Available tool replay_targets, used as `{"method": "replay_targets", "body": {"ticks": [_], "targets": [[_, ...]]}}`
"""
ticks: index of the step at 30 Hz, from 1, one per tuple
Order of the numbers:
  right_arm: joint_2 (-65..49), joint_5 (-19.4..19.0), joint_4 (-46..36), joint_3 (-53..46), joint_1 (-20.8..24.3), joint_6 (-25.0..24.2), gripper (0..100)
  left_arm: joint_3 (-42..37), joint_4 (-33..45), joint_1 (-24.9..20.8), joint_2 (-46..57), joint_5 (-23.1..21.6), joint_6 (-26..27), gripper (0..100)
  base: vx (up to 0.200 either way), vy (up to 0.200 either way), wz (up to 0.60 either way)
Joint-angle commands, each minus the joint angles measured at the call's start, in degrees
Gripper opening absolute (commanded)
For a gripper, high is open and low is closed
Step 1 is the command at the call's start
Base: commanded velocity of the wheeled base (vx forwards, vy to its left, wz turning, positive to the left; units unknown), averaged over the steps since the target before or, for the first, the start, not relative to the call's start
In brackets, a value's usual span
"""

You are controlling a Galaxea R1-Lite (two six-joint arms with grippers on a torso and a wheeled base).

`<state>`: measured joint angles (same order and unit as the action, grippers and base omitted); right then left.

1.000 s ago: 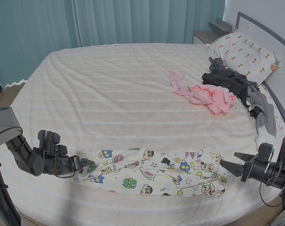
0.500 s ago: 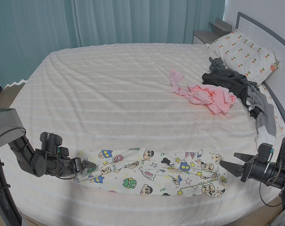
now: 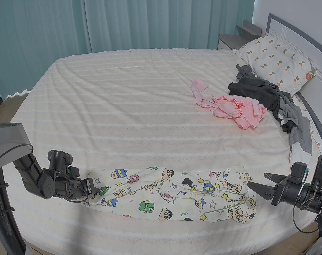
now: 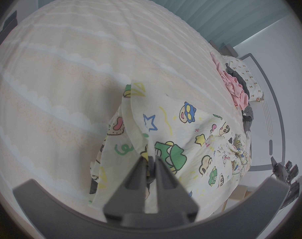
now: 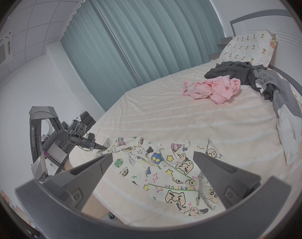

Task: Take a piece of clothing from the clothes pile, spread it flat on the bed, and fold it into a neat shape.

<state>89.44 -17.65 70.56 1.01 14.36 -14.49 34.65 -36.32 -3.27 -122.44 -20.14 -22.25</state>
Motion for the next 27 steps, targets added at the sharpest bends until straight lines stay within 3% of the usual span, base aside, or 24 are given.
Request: {"method": "replay_targets", "body": {"ticks": [1,18,27], "targets": [[0.4,0.0,0.0,-1.0,0.1,0.0,100,0.1,0.0,0.2,0.9,0.0,-0.1,0,0.0,0.0,0.0],[0.1,0.0,-0.6,-1.0,0.3,0.1,100,6.0,-0.6,2.3,4.9,0.0,-2.5,0,0.0,0.0,0.0],[0.1,0.0,-0.6,-1.0,0.2,0.1,100,7.1,-6.2,3.4,1.8,0.0,-2.5,0,0.0,0.0,0.0]]}}
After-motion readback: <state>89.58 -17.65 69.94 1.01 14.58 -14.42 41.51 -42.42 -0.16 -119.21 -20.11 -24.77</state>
